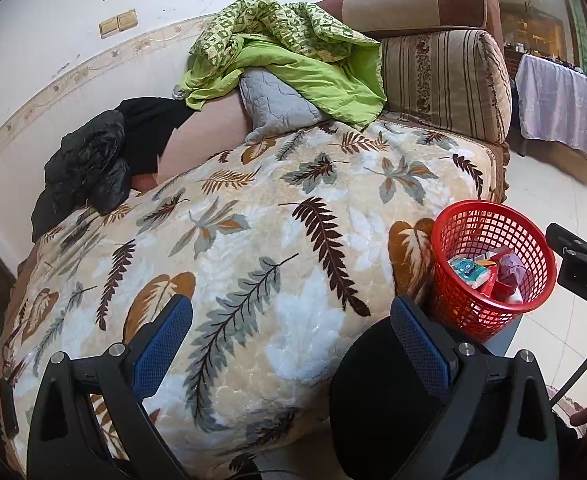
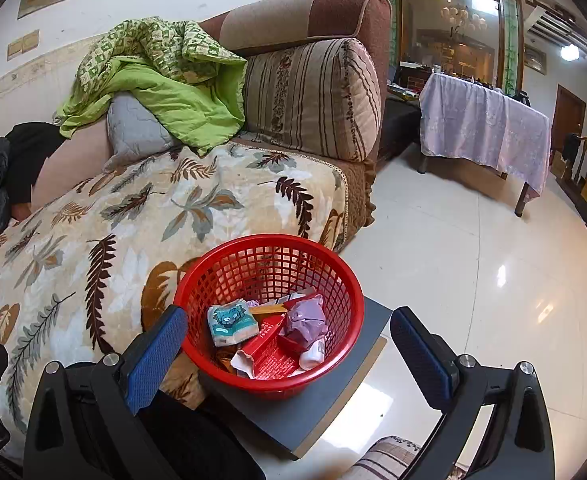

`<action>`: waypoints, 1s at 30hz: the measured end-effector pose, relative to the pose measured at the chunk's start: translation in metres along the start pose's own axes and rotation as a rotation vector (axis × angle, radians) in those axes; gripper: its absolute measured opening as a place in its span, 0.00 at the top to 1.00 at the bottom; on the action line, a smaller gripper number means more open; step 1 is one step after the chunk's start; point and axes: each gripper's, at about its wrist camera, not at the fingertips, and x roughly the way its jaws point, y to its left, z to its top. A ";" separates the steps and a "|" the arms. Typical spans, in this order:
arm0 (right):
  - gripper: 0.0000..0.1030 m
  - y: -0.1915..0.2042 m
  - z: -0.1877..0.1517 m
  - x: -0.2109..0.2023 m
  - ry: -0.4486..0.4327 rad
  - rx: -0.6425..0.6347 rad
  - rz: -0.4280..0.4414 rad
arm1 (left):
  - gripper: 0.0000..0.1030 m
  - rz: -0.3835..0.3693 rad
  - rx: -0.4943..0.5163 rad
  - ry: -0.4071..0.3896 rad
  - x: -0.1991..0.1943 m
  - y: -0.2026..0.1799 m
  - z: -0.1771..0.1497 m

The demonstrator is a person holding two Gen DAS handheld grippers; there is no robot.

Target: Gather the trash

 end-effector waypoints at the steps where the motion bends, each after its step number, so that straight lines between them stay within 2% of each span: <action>1: 0.00 0.000 0.000 0.000 0.000 -0.002 0.000 | 0.04 0.001 0.000 0.000 0.000 0.000 0.000; 30: 0.00 0.011 -0.001 -0.005 -0.023 -0.047 -0.006 | 0.04 0.005 -0.024 -0.006 -0.001 0.004 0.000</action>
